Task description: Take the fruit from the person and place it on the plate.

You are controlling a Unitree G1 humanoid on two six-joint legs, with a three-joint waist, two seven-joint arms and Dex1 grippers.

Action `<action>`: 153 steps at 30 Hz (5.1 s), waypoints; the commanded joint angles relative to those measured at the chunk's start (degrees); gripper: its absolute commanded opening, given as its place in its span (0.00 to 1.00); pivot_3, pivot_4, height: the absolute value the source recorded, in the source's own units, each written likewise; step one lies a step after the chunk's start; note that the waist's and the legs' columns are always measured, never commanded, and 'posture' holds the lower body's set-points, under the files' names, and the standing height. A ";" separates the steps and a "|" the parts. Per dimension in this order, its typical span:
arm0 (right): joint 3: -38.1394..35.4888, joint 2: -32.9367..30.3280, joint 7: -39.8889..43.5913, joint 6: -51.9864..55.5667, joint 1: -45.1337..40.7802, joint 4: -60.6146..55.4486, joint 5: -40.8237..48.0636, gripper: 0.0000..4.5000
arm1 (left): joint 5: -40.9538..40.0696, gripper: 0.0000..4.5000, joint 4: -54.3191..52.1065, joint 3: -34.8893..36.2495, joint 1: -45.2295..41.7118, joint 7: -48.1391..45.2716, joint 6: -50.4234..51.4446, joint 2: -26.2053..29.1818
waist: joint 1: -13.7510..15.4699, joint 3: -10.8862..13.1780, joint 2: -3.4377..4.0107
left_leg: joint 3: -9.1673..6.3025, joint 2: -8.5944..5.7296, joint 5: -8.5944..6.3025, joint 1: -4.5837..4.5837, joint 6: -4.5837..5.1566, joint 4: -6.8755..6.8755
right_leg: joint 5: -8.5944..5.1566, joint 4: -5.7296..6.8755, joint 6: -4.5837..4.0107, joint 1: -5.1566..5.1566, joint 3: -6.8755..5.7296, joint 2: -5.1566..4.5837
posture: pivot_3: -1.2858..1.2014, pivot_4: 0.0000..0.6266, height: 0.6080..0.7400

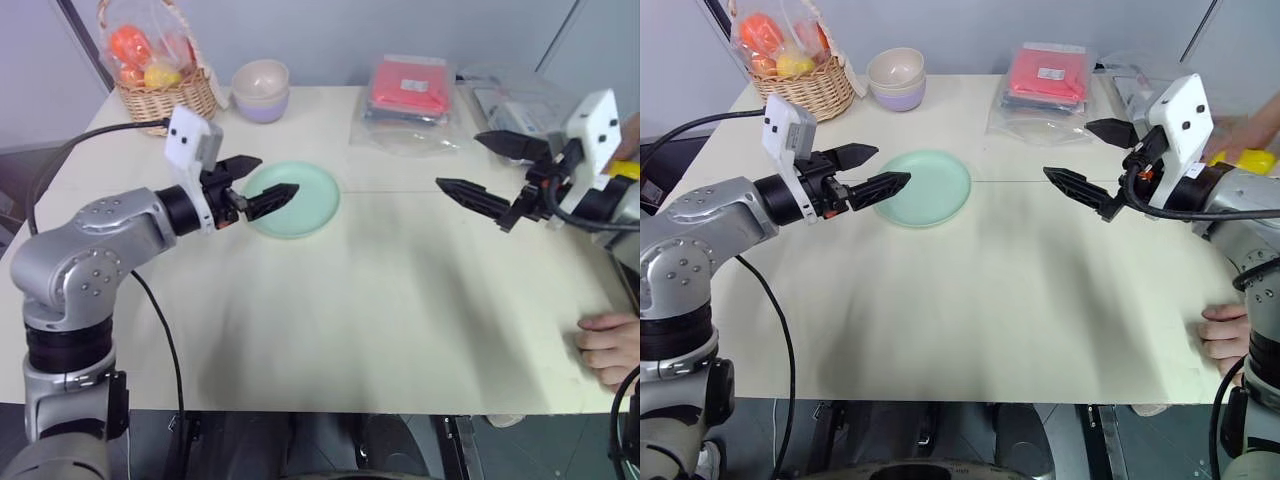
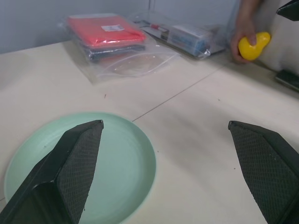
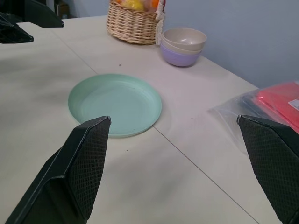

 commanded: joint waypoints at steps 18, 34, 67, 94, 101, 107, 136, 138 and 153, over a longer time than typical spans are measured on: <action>0.19 -0.51 0.35 -2.28 -2.01 0.14 -0.86 0.98 | -0.58 1.00 -1.80 1.77 -0.59 0.15 -1.04 0.32 | 0.01 0.00 0.00 | 0.00 0.00 0.00 0.00 0.00 0.00 | 0.00 0.00 0.00 0.00 0.00 0.00 | 0.52 0.24 1.00; -0.29 -0.59 0.30 -2.60 -1.08 -0.31 -1.26 0.98 | 0.25 1.00 -0.96 1.08 -1.15 -1.17 -1.81 0.77 | 0.01 0.00 0.00 | 0.00 0.00 0.00 0.00 0.00 0.00 | 0.00 0.00 0.00 0.00 0.00 0.00 | 0.52 0.24 1.00; 3.12 15.60 -19.61 15.33 -17.31 5.52 4.23 0.98 | 2.01 1.00 1.99 0.55 -3.37 0.13 -3.89 -0.95 | -0.12 0.00 0.00 | -0.02 0.02 0.02 -0.01 -0.03 0.01 | 0.00 0.02 0.00 -0.04 0.00 0.01 | 0.52 0.24 1.00; 1.63 29.95 -31.04 27.08 -29.18 12.86 12.05 0.98 | 1.69 1.00 0.42 1.29 -2.05 1.19 -3.88 -0.78 | -0.43 0.00 0.00 | -0.02 -0.01 0.02 -0.04 -0.03 -0.04 | 0.00 0.05 -0.01 -0.10 -0.01 0.01 | 0.52 0.24 1.00; 4.82 31.08 -28.59 22.38 -31.38 17.38 9.01 0.98 | 1.41 1.00 -0.41 1.85 -1.54 1.73 -3.40 -0.43 | -0.53 0.00 0.01 | -0.02 0.00 0.02 -0.04 -0.03 -0.04 | 0.00 0.08 -0.01 -0.13 0.00 0.01 | 0.52 0.24 1.00; 6.30 31.55 -26.77 19.91 -32.10 19.63 7.15 0.71 | 0.93 1.00 -1.08 2.54 -0.99 2.48 -3.11 -0.09 | -0.49 0.00 0.01 | -0.02 0.00 0.02 -0.04 -0.03 -0.04 | 0.00 0.07 -0.01 -0.13 0.00 0.01 | 0.52 0.24 1.00; 20.97 45.87 -21.08 -3.00 -26.31 38.44 -11.28 0.30 | -3.19 1.00 -7.19 11.45 6.19 12.10 5.90 4.25 | -2.02 0.00 0.02 | -0.03 0.01 0.04 -0.03 -0.07 -0.11 | 0.00 0.11 -0.01 -0.20 0.01 0.03 | 0.52 0.24 1.00; 22.15 47.07 -19.15 -7.52 -26.88 43.52 -13.88 0.30 | -3.55 1.00 -8.03 12.36 7.18 12.96 6.86 4.72 | -2.08 0.00 0.02 | -0.03 0.01 0.05 -0.03 -0.08 -0.12 | 0.00 0.11 -0.01 -0.21 0.01 0.04 | 0.52 0.24 1.00; 22.15 51.96 -12.67 -26.55 -31.91 70.16 -25.51 0.69 | -4.63 1.00 -10.85 14.35 9.79 16.98 9.66 5.11 | -2.25 0.00 0.02 | -0.06 0.00 0.08 -0.02 -0.15 -0.12 | 0.00 0.10 -0.02 -0.19 0.02 0.04 | 0.52 0.24 1.00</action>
